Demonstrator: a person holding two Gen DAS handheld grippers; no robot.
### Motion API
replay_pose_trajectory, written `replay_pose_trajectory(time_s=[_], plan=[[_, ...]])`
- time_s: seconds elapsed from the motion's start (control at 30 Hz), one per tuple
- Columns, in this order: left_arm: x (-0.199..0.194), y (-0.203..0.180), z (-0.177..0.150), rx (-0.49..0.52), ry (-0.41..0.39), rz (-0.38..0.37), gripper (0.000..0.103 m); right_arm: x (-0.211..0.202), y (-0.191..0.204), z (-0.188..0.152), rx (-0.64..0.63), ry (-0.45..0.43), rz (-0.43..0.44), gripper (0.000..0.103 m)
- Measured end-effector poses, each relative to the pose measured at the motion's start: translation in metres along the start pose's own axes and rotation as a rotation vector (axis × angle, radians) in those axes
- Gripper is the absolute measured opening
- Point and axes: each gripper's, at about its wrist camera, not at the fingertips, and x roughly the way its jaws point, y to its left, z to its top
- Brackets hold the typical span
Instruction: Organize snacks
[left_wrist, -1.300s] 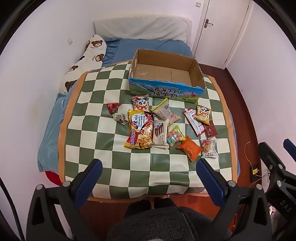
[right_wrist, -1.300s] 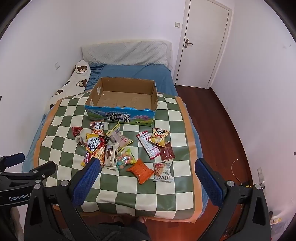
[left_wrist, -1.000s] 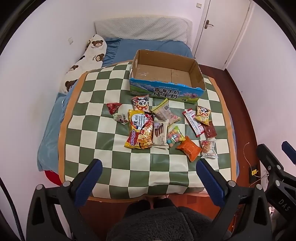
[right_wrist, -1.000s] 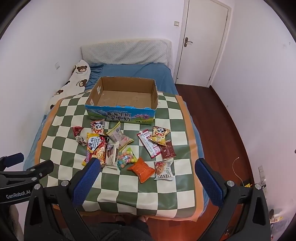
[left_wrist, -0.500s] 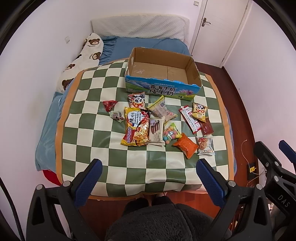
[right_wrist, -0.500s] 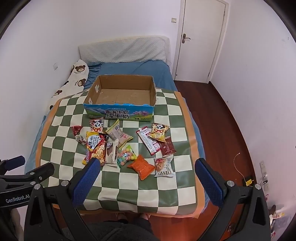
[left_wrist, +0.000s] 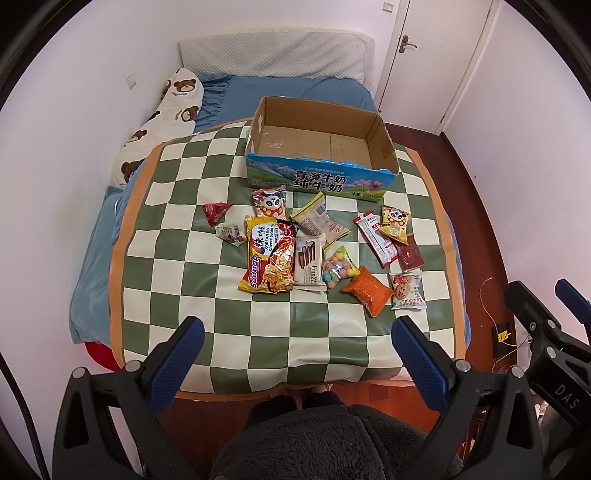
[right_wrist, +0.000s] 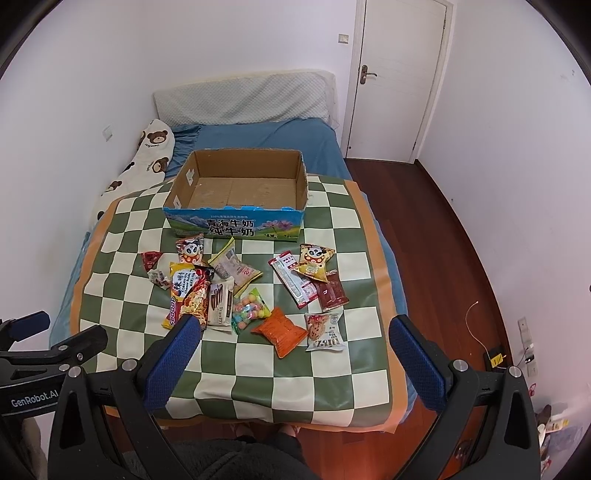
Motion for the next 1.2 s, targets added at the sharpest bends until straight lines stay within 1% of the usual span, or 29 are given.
replay_pose_trajectory(time_s=[0.4,0.6,1.2], plan=[[0.000,-0.001,0.000,-0.001,-0.002,0.003,0.103,-0.001,-0.001,0.000,0.004,-0.001,0.003,0.103],[-0.003,-0.005,0.010,0.003,-0.003,0.003,0.103,-0.003,-0.002,0.000,0.008,-0.003,0.004,0.103],[-0.005,-0.005,0.012,0.001,-0.010,0.003,0.103,-0.004,-0.004,0.001,0.009,-0.005,0.007,0.103]])
